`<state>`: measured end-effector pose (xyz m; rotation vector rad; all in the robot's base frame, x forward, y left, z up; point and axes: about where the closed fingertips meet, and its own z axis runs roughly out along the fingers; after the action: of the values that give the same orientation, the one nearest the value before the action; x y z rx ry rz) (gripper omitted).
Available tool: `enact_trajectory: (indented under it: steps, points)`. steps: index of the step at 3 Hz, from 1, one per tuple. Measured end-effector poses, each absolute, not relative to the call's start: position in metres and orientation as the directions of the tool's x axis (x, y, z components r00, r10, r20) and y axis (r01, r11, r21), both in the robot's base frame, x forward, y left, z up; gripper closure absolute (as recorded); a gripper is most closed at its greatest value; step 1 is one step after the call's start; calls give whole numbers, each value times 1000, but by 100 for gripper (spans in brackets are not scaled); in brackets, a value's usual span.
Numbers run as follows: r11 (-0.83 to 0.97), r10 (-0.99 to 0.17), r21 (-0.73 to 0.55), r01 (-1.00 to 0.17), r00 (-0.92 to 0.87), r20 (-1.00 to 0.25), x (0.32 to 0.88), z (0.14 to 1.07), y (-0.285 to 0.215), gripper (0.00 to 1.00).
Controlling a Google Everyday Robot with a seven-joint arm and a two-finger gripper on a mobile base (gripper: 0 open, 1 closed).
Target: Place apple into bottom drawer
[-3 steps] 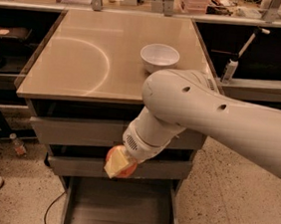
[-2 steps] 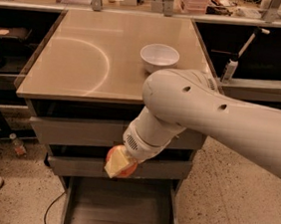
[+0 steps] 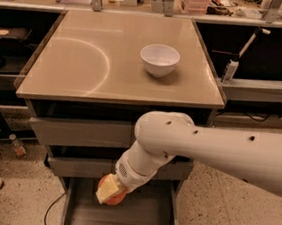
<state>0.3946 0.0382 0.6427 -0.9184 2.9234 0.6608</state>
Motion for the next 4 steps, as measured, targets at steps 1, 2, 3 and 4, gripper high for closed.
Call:
enact_trajectory:
  steps: [1,2,3,4]
  points:
    - [744,-464,489,-456,-879,-114,395,577,51,100]
    - [744,-464,489,-456,-879,-115,395,577,51,100]
    - [725,-457,522,-450,-880,-124,400,566,53,100]
    - [723,-405,561,-403,-905,-128,412,548,48,100]
